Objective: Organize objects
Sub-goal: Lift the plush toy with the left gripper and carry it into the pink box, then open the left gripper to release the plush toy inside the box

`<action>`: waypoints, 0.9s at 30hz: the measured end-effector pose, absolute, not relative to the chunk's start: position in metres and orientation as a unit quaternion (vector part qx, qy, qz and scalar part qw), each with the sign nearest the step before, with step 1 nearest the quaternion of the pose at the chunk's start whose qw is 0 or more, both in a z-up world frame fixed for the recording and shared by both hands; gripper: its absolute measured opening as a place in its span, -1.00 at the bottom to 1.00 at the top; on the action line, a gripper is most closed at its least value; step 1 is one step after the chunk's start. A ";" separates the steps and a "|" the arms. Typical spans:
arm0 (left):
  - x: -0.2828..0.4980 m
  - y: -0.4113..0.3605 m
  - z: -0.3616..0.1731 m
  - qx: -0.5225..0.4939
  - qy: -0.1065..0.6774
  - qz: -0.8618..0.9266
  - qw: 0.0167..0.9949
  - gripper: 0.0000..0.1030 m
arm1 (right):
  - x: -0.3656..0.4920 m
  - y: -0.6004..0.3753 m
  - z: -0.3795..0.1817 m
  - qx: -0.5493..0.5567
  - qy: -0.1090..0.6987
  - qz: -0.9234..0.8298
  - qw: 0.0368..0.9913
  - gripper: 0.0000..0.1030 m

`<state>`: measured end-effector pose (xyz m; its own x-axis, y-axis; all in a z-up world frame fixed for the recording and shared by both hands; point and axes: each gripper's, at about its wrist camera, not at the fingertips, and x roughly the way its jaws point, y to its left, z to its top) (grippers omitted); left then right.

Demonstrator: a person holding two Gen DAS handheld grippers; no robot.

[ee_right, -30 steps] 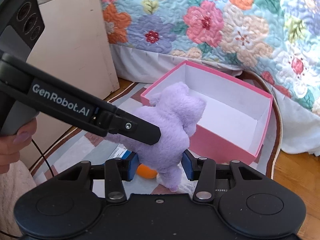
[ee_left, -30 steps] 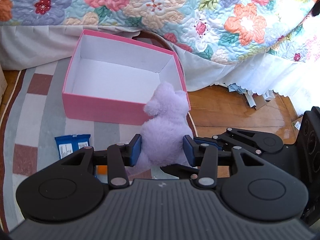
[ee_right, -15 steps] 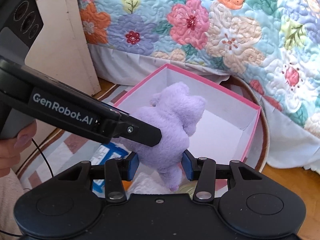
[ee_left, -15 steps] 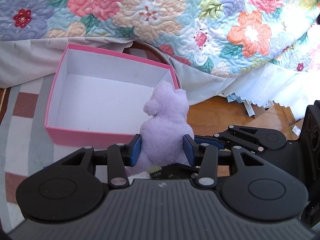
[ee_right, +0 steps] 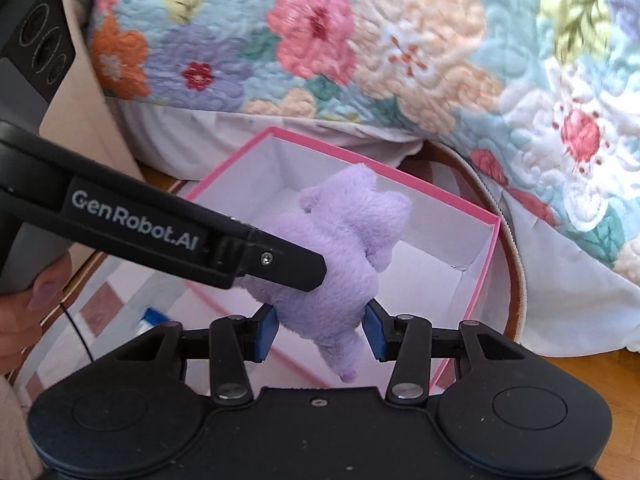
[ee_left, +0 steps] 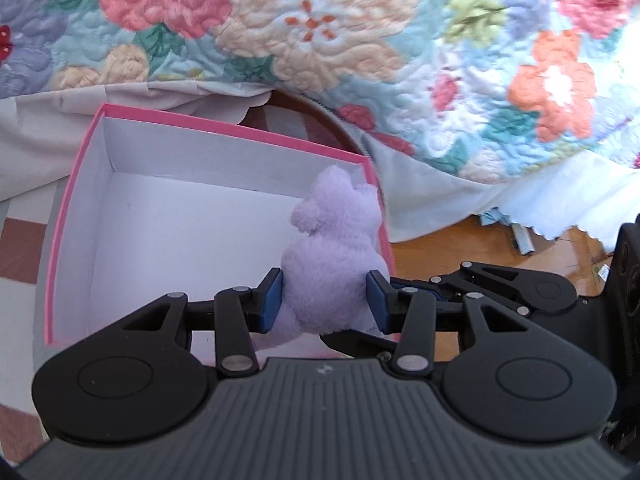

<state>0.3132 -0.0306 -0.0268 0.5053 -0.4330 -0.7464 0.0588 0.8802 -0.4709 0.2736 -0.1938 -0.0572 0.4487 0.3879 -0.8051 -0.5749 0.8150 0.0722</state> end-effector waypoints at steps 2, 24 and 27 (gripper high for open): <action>0.328 -0.032 -0.038 -0.202 0.482 -0.141 0.841 -0.15 | 0.286 -0.192 -0.067 -0.115 0.444 0.280 0.844 -0.02; 0.395 -0.018 -0.126 -0.260 0.531 -0.114 0.798 -0.15 | 0.349 -0.168 -0.142 -0.169 0.500 0.253 0.811 -0.02; 0.399 -0.020 -0.135 -0.270 0.535 -0.118 0.792 -0.18 | 0.355 -0.166 -0.149 -0.172 0.516 0.232 0.806 -0.05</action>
